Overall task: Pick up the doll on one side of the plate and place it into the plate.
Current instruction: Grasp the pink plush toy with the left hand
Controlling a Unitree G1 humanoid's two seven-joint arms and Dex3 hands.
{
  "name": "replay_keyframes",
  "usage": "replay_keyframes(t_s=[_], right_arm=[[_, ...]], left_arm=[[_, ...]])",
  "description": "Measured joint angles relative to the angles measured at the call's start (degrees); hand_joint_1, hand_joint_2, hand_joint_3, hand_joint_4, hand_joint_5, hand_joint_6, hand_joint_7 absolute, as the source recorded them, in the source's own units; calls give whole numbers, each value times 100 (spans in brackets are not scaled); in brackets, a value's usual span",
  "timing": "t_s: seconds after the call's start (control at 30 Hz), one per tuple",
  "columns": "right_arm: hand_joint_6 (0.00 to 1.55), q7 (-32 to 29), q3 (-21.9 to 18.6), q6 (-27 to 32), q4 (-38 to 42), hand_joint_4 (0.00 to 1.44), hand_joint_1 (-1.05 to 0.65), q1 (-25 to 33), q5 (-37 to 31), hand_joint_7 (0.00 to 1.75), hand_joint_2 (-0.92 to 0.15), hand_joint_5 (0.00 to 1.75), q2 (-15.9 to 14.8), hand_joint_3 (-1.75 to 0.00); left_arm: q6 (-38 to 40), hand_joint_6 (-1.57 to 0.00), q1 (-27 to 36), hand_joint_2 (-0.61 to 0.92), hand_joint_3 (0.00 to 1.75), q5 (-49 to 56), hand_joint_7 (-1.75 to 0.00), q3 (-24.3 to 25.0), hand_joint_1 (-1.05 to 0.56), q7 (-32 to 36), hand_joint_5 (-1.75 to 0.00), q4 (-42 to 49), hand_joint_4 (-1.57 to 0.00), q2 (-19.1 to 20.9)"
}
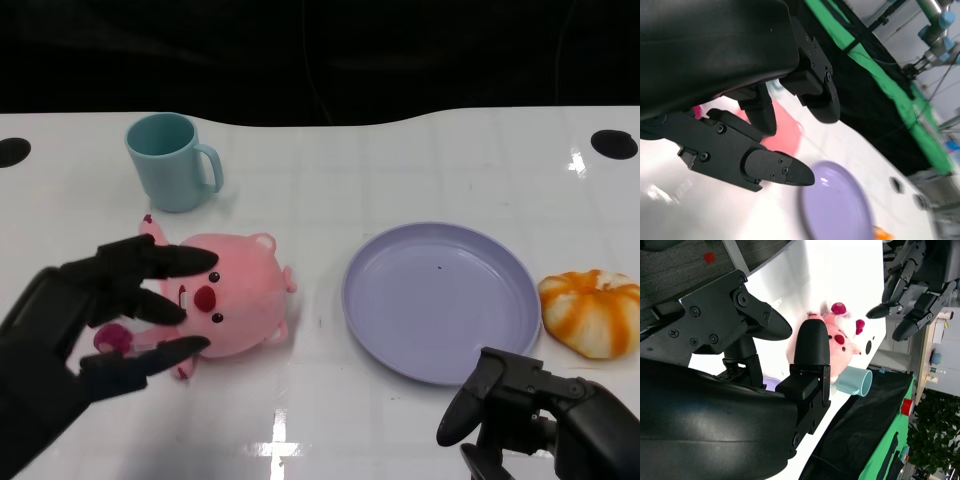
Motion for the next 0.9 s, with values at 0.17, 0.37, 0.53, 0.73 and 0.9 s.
replay_keyframes(t_s=[0.17, 0.37, 0.53, 0.73, 0.9], right_arm=[[54, 2, -30, 0, 75, 62, -10, 5, 4, 140, -59, 170, -1, -106], [53, 8, -86, -10, 102, 61, -8, 9, 12, 140, -61, 171, 4, -104], [53, 14, -104, 16, 95, 60, -9, -1, 13, 140, -62, 172, 2, -104], [53, 14, -102, 28, 83, 61, -9, -1, 8, 141, -61, 172, 4, -104], [53, 13, -103, 38, 60, 61, -10, 13, 9, 140, -61, 171, 3, -104]], left_arm=[[-293, -44, -365, 92, 7, 1624, -10, -228, -61, 99, -61, 256, -25, 697], [-409, -40, -868, 92, 6, 2924, -2, -609, -63, 81, -45, 736, -24, 1168], [-384, -32, -1428, 92, 5, 3622, 0, -969, -68, -272, -38, 1169, -16, 1455], [-314, -25, -2023, 92, 2, 4142, 0, -1397, -73, -634, -36, 1793, -10, 1484], [-345, -23, -2499, 92, 2, 4325, 0, -1740, -77, -701, -36, 2450, -8, 1437]])
